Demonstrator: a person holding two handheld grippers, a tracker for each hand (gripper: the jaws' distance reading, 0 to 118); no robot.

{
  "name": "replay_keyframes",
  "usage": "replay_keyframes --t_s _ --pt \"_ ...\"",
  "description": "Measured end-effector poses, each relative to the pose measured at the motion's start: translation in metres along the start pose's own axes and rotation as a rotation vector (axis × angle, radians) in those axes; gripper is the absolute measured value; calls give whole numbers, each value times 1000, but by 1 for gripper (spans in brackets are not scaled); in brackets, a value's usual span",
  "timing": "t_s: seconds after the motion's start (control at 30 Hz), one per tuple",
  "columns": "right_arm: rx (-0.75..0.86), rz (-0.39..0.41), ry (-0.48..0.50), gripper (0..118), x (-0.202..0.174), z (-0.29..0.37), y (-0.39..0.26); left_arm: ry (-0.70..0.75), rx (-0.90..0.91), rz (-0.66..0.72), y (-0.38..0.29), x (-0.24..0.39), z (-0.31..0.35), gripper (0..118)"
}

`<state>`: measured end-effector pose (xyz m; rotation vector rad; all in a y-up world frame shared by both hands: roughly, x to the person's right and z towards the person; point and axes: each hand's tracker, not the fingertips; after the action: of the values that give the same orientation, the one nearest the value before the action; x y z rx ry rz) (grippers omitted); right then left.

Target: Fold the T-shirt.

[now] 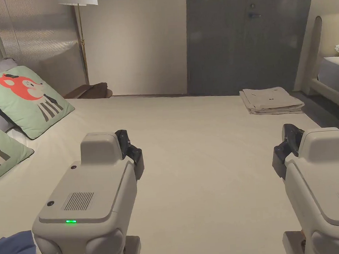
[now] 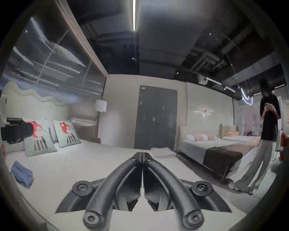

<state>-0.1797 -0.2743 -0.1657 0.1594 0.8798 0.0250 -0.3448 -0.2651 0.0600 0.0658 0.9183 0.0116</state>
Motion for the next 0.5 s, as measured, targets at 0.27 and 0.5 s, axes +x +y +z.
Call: replay_keyframes --t_s 0.27,0.5 --pt "13 -11 -15 0 4 0 0 6 18 -18 4 7 -1 0" --pt "11 -7 -7 0 5 -5 4 22 8 -21 4 3 -3 0"
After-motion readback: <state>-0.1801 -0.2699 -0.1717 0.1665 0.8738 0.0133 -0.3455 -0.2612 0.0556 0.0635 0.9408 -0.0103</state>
